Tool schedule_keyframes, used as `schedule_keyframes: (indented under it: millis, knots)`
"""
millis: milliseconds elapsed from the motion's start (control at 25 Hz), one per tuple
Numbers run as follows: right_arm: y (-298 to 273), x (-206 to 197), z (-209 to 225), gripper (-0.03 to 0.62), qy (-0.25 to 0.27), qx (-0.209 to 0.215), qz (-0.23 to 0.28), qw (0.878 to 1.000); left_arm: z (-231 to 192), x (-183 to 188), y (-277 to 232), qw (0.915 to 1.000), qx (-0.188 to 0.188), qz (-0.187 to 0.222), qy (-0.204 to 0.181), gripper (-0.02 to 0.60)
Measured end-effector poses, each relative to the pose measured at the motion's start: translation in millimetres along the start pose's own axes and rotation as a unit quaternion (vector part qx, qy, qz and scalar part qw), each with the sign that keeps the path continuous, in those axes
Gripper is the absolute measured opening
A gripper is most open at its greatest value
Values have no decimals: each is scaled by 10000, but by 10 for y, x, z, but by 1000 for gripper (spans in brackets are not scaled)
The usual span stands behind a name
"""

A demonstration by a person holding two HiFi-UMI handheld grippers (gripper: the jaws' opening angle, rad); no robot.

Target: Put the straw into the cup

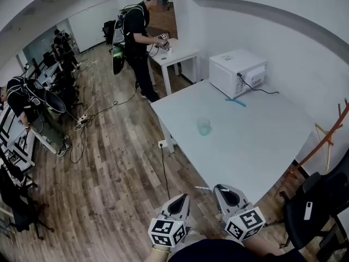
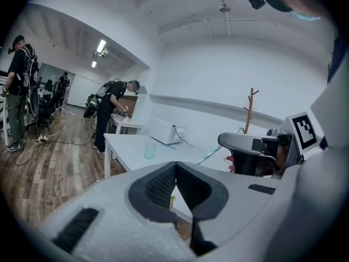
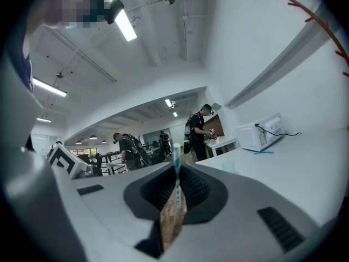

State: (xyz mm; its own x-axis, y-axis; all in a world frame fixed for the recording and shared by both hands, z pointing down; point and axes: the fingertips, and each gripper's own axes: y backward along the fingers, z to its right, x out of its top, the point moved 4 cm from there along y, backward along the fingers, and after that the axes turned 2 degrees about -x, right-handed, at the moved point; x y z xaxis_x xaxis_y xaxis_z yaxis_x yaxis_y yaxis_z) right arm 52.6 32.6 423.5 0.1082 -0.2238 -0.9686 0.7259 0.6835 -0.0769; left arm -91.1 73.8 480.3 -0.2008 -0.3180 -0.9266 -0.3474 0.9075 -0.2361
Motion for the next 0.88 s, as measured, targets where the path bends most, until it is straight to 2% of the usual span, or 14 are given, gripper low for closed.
schedule_keyframes:
  millis: [560, 880]
  knots:
    - [-658, 23, 16, 41, -47, -141, 72, 9999, -616, 123, -122, 9999, 69, -57, 84, 18]
    - [-867, 119, 210, 41, -45, -251, 72, 9996, -775, 191, -288, 9997, 138, -36, 180, 20]
